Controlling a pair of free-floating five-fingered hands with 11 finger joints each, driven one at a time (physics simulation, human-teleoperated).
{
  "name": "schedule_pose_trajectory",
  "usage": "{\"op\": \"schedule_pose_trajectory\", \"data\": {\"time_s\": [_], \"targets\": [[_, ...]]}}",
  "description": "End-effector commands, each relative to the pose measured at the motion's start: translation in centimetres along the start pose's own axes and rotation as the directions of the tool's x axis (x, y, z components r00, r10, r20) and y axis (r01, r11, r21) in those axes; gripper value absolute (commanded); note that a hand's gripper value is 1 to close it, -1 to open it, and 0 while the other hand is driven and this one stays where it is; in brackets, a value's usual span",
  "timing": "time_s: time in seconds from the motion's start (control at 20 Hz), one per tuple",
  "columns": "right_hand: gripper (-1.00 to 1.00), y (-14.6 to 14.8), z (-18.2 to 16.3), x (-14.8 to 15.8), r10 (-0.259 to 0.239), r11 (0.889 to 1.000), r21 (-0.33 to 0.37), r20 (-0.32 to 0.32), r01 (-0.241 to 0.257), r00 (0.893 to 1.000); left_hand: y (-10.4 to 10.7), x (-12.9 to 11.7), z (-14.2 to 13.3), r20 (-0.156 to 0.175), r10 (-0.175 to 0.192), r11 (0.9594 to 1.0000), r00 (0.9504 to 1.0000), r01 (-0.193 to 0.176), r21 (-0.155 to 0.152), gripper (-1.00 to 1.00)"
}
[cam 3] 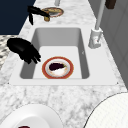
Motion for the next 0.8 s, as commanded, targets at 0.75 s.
{"op": "schedule_pose_trajectory", "data": {"time_s": [0.75], "targets": [[0.0,0.0,0.0,0.0,0.0,1.0,0.0,0.0,0.0,1.0,2.2,1.4,-1.6,-0.017,-0.058,0.9964,0.9982,0.056,-0.064,-1.0]]}}
